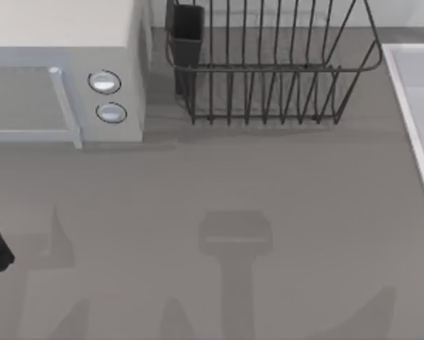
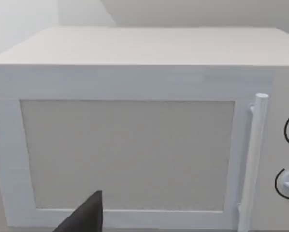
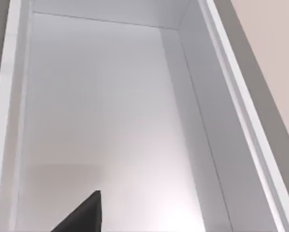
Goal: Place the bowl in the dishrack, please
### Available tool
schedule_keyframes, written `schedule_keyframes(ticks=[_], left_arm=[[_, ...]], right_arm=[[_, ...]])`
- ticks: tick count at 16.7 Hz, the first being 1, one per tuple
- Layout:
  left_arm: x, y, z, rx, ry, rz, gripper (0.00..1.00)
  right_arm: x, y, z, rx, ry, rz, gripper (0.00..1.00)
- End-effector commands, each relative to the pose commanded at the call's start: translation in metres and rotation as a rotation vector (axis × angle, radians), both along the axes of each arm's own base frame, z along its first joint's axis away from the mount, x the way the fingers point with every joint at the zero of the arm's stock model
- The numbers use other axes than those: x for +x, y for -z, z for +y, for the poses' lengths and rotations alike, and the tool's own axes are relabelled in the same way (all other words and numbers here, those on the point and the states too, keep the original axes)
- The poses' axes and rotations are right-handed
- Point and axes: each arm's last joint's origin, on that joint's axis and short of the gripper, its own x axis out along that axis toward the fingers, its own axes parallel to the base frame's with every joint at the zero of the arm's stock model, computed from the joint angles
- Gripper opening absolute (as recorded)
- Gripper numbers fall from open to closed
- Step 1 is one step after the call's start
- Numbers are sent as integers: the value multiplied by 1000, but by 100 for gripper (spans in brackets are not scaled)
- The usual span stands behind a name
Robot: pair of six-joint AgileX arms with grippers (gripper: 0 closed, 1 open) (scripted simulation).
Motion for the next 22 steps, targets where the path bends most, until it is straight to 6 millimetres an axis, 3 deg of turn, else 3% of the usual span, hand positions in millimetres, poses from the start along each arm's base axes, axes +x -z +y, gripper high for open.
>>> schedule_keyframes(ticks=[3,7,13,16,22], left_arm=[[0,0,0,0,0,0,100],[0,0,0,0,0,0,100],[0,0,0,0,0,0,100],[0,0,0,0,0,0,100],[0,0,0,0,0,0,100]], right_arm=[[31,-14,-34,10,52,324,100],[65,-12,-96,109,64,697,100],[82,-1,-177,270,23,970,100],[83,4,-195,309,10,1010,100],[84,5,-195,308,7,1012,100]])
